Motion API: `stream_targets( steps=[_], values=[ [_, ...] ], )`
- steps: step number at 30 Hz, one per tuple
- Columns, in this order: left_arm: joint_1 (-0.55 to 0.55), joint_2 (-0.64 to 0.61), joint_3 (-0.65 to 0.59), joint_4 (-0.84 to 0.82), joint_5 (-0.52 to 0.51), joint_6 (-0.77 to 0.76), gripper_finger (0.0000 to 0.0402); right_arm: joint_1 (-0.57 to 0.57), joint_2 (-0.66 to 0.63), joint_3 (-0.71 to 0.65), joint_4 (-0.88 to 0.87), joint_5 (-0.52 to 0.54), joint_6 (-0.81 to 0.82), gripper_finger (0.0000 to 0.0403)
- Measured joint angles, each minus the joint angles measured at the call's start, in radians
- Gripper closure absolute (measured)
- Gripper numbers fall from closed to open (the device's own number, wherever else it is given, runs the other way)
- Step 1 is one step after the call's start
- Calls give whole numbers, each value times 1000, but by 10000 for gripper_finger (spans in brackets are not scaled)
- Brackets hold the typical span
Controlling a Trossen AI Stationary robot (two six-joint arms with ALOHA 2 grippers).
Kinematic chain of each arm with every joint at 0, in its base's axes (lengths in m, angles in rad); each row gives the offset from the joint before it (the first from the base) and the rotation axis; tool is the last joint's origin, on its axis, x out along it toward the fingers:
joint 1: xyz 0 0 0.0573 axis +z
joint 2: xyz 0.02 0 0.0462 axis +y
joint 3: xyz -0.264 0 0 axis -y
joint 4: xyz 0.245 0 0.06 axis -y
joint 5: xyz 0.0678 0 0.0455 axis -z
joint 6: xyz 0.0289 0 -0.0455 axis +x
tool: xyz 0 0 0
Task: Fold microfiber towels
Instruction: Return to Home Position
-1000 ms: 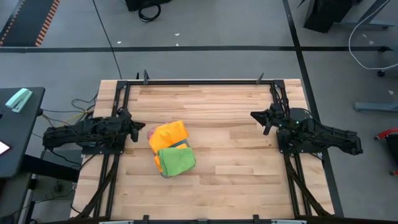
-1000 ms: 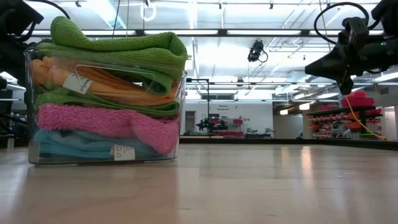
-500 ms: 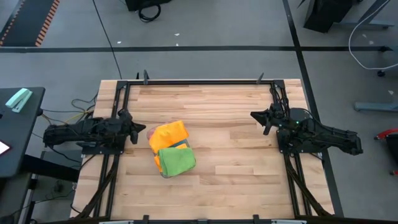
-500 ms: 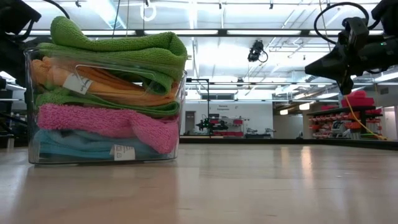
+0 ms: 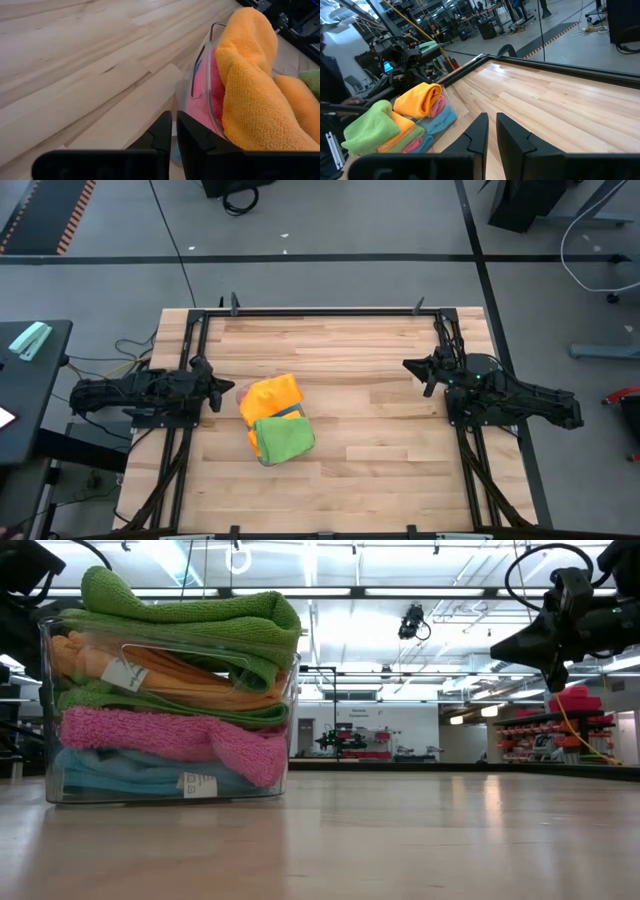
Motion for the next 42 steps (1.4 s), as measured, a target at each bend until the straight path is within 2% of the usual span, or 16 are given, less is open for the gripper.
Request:
stream_targets(
  steps=[11,20,31,42],
  values=[
    [0,0,0,0,0,1,378,0,0,0,0,0,0,359],
    [0,0,0,0,0,0,365,0,0,0,0,0,0,359],
    [0,0,0,0,0,0,378,0,0,1,0,0,0,359],
    [0,0,0,0,0,0,366,0,0,1,0,0,0,359]
  ],
)
